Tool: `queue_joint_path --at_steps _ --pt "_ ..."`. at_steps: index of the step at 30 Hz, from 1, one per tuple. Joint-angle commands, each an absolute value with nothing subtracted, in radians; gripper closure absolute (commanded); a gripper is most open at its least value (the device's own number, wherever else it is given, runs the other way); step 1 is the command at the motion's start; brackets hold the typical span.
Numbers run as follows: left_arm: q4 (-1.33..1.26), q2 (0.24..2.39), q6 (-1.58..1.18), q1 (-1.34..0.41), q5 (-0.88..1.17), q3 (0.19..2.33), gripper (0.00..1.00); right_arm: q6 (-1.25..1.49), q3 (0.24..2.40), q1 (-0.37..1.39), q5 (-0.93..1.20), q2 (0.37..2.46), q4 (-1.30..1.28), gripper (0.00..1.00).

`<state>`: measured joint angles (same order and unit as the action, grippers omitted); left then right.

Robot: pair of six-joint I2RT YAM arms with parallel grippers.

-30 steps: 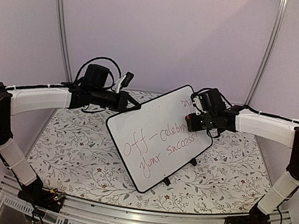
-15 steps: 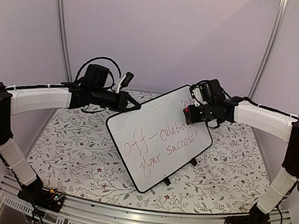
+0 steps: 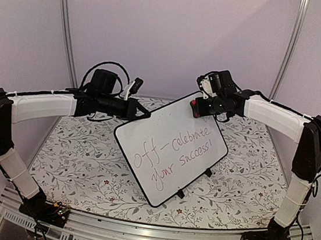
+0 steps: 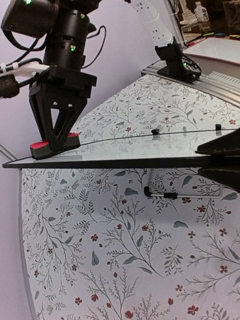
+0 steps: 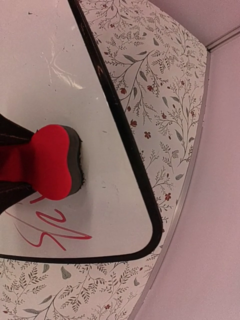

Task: Erase the whiteboard
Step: Erase the whiteboard on the whiteboard stand.

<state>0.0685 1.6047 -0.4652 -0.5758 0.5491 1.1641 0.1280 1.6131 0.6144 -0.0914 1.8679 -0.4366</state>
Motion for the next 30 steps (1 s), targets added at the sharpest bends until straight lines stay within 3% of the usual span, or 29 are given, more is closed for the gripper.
queue_joint_path --at_steps 1,21,30 --pt "0.04 1.591 -0.38 -0.606 0.607 1.165 1.0 0.121 1.592 0.605 -0.051 1.903 -0.441 0.86" --pt "-0.02 1.574 -0.365 -0.609 0.643 1.141 1.0 0.175 1.238 0.571 0.025 1.699 -0.37 0.86" --pt "-0.027 1.579 -0.347 -0.626 0.666 1.138 1.0 0.188 1.293 0.567 0.005 1.697 -0.365 0.86"
